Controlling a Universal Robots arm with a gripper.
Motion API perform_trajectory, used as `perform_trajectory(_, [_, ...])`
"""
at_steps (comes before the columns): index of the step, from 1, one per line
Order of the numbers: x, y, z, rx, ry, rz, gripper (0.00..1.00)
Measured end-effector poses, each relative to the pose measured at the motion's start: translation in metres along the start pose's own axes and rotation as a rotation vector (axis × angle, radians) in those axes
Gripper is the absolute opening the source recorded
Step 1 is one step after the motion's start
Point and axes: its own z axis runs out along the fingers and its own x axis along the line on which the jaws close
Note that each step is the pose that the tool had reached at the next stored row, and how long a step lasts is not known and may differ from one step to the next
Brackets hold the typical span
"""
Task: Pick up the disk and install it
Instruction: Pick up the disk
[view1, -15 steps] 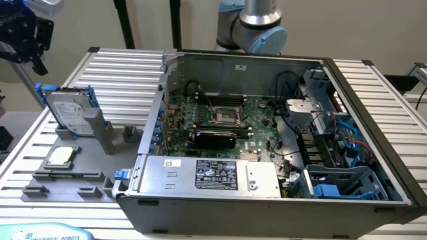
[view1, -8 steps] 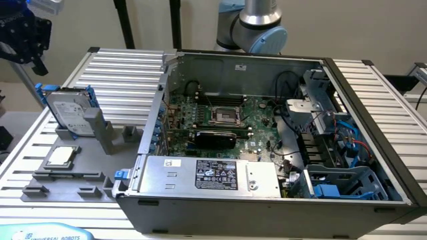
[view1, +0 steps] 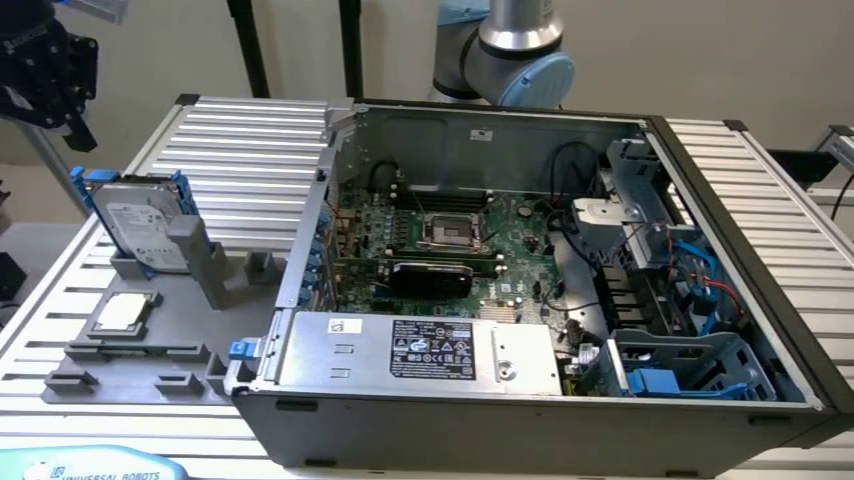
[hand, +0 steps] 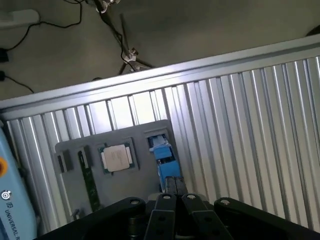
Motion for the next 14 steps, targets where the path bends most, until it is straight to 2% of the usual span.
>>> perform_trajectory(14, [-0.0001,-0.0018,0.0088,-0.0054,0.0024,-0.236,0.11])
